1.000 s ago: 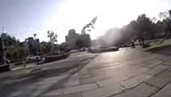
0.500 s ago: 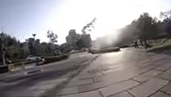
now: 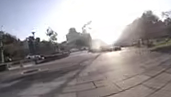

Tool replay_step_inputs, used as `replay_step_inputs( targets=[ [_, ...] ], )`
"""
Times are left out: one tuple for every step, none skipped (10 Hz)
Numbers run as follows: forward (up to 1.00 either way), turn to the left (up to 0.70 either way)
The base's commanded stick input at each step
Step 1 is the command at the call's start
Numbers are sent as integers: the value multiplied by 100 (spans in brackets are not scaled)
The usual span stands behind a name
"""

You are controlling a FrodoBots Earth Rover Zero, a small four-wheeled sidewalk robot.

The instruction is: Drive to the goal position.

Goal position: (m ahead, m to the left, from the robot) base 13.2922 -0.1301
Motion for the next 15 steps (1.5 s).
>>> replay_step_inputs(
  targets=[
    [68, 0],
    [68, 0],
    [68, 0],
    [68, 0],
    [68, 0],
    [68, 0],
    [68, 0],
    [68, 0],
    [68, 0],
    [68, 0],
    [68, 0],
    [68, 0],
    [68, 0],
    [68, 0],
    [68, 0]
  ],
)
